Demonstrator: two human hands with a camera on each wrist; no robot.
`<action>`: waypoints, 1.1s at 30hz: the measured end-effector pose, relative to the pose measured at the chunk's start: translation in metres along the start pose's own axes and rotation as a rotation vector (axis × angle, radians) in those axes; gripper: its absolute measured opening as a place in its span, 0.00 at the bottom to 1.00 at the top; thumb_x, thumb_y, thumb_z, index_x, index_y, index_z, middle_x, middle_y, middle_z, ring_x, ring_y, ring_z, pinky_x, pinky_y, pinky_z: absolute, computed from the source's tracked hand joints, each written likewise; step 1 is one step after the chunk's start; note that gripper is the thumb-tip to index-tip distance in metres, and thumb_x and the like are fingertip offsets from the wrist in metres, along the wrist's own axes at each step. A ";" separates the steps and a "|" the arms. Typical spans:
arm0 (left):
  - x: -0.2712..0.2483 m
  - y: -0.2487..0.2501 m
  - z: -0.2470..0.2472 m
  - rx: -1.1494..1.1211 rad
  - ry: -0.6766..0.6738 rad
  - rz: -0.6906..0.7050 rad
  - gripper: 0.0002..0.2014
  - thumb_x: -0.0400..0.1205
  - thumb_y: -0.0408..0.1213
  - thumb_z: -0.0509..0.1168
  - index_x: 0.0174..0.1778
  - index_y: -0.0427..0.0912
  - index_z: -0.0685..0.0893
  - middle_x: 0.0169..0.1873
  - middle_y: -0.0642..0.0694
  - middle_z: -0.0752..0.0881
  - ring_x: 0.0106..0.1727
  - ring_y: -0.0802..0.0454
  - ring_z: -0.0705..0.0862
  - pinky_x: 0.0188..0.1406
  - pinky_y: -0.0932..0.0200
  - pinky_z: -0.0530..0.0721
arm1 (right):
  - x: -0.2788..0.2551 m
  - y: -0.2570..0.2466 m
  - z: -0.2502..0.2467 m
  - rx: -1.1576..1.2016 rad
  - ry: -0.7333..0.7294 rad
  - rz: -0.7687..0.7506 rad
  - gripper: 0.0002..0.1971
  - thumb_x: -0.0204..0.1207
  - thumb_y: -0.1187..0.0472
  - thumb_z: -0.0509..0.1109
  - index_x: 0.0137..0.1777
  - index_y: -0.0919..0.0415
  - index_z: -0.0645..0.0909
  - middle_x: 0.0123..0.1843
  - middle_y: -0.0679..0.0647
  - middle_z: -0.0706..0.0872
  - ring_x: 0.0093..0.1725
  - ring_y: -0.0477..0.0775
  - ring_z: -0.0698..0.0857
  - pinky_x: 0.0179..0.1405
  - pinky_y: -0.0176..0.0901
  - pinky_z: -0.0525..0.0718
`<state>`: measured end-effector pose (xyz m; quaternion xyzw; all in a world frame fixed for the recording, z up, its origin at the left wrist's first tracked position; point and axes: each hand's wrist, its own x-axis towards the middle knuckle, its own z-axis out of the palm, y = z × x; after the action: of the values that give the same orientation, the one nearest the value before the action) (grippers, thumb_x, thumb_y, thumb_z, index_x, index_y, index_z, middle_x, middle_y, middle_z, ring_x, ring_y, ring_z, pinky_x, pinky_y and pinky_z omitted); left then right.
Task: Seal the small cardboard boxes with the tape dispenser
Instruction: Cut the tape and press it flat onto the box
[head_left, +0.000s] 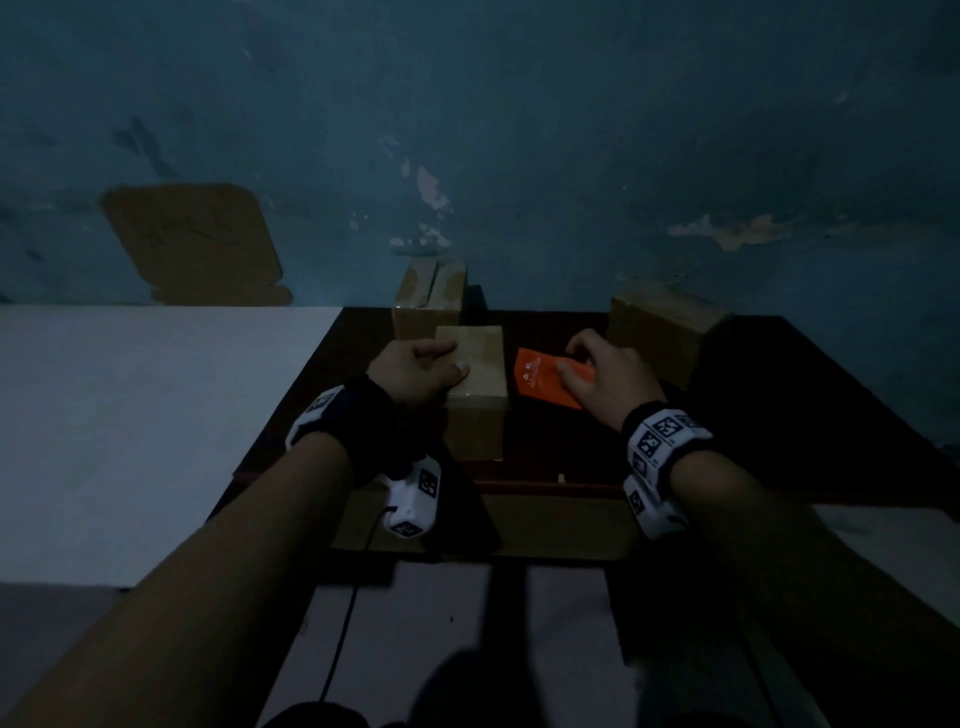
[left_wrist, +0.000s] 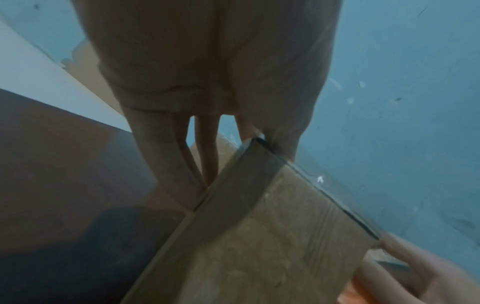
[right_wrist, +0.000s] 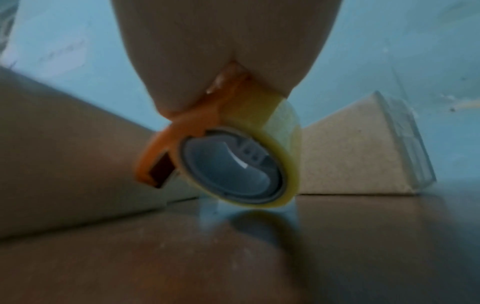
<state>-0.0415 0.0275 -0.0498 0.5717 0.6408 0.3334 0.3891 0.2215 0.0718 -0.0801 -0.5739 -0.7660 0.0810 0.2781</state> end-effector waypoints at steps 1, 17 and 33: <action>-0.001 0.001 0.000 0.001 0.011 -0.002 0.27 0.79 0.46 0.71 0.75 0.52 0.76 0.74 0.45 0.74 0.68 0.46 0.78 0.68 0.50 0.79 | -0.001 -0.004 0.001 -0.012 -0.014 -0.001 0.14 0.80 0.41 0.63 0.58 0.48 0.73 0.47 0.53 0.83 0.45 0.56 0.84 0.39 0.45 0.81; -0.018 0.004 0.006 -0.057 0.128 -0.006 0.29 0.80 0.55 0.67 0.74 0.50 0.68 0.65 0.45 0.77 0.51 0.52 0.82 0.41 0.57 0.82 | -0.015 -0.024 0.003 -0.027 -0.091 0.052 0.17 0.77 0.44 0.68 0.60 0.50 0.74 0.56 0.51 0.80 0.58 0.54 0.79 0.60 0.53 0.76; -0.061 -0.016 -0.009 -0.313 0.220 0.028 0.05 0.86 0.40 0.60 0.51 0.50 0.82 0.49 0.45 0.85 0.47 0.52 0.84 0.49 0.50 0.85 | -0.035 -0.084 0.021 0.603 -0.037 0.152 0.06 0.83 0.55 0.64 0.47 0.53 0.81 0.42 0.52 0.86 0.45 0.53 0.86 0.40 0.48 0.85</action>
<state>-0.0546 -0.0345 -0.0521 0.4731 0.6117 0.4949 0.3962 0.1473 0.0157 -0.0718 -0.5196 -0.6672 0.3356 0.4150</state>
